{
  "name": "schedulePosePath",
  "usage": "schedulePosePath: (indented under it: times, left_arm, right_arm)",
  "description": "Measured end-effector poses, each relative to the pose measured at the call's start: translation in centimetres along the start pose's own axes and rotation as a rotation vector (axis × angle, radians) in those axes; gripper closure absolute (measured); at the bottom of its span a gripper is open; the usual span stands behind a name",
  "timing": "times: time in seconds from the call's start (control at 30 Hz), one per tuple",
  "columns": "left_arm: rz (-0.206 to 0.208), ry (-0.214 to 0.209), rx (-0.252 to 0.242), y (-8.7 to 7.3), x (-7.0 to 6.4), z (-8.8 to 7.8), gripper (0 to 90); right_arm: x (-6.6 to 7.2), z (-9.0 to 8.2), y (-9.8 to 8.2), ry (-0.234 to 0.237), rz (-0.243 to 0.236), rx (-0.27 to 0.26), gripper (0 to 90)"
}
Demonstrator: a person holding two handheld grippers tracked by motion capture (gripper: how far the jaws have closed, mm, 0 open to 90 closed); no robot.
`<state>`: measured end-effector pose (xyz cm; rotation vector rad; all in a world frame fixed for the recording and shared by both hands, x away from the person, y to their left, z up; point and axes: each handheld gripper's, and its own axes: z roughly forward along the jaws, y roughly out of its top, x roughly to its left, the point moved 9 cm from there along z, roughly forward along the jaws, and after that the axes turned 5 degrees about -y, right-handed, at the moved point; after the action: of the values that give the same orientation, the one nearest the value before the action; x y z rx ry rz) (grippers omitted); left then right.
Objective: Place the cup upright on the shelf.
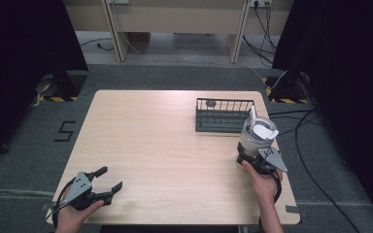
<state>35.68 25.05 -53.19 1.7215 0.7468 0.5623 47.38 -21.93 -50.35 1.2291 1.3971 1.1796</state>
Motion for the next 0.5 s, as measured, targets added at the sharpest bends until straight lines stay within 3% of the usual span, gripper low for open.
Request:
schedulePosePath:
  times: [0.5]
  left_arm:
    - [-0.014, 0.0, -0.004, 0.0, 0.1, 0.0, 19.0]
  right_arm:
    - [-0.8, -0.3, 2.7, -0.019, -0.002, -0.038, 9.7]
